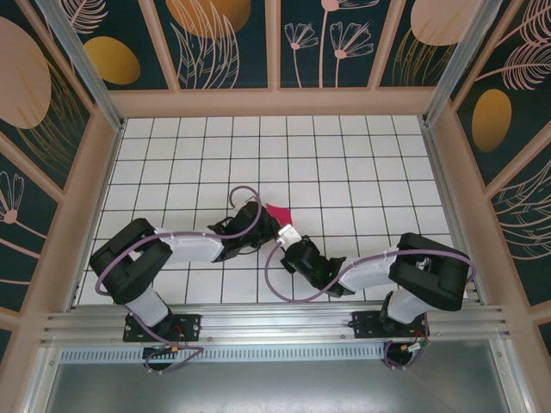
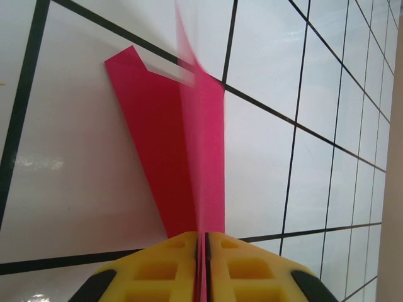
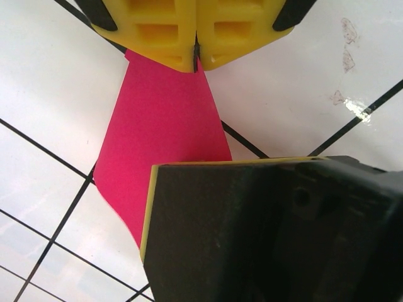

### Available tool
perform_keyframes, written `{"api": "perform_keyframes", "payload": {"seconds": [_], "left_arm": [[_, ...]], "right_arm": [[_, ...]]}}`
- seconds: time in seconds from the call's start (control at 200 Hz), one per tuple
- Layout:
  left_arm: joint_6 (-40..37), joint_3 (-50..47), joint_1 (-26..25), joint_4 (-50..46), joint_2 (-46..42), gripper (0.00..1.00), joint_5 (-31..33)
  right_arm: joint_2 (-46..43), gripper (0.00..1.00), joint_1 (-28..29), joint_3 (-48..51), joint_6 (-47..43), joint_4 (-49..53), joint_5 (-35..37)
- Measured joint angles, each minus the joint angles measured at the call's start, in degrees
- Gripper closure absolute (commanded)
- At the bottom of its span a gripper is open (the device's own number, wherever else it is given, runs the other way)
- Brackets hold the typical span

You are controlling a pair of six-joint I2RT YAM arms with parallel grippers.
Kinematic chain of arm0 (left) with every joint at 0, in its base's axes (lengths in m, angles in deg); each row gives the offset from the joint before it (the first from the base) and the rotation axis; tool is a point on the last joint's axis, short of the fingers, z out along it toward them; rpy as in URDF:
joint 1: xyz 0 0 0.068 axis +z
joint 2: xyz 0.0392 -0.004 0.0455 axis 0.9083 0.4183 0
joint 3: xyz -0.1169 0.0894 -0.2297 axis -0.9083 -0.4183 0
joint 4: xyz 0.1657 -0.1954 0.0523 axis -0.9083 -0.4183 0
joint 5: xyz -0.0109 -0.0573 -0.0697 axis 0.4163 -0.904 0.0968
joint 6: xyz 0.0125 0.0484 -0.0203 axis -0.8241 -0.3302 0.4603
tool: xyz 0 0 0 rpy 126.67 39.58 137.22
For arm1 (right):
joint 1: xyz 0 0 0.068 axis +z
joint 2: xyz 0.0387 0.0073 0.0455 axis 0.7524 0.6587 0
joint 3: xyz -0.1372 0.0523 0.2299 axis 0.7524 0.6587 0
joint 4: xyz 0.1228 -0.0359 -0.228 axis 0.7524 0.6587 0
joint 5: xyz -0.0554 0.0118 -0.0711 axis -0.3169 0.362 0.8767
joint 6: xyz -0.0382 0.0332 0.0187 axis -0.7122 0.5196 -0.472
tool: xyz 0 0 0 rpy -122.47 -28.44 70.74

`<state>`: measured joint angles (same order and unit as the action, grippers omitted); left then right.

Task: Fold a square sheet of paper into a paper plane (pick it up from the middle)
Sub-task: Fold the wing for the fifth time at the center of the table.

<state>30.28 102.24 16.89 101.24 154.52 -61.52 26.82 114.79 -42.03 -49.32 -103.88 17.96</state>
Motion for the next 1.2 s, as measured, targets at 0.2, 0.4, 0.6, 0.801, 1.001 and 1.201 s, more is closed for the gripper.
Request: {"api": "perform_keyframes", "payload": {"seconds": [0.2,0.4,0.6,0.801,1.001,1.201], "left_arm": [[-1.3,-0.1,0.0,-3.0,-6.2,0.57,3.9],[-1.7,-2.1,0.0,-4.0,-14.7,0.55,9.3],[-1.7,-4.2,0.0,-5.3,-17.3,0.54,12.6],[-1.7,-4.4,0.0,-5.3,-16.9,0.54,12.6],[-1.7,-4.4,0.0,-4.7,-14.4,0.54,11.3],[-1.7,-4.4,0.0,-3.8,-12.7,0.54,9.4]], "right_arm": [[0.0,1.0,-0.4,1.0,3.0,-2.4,-1.5],[-2.3,1.0,-2.8,4.5,7.5,-7.6,-7.1],[-4.9,1.0,-6.1,8.2,13.7,-13.7,-12.8],[-5.0,1.0,-8.5,10.4,20.9,-17.2,-16.9],[-3.8,1.0,-10.9,11.7,29.2,-21.5,-21.1],[-1.3,1.0,-13.3,12.0,36.6,-23.2,-25.9]]}}
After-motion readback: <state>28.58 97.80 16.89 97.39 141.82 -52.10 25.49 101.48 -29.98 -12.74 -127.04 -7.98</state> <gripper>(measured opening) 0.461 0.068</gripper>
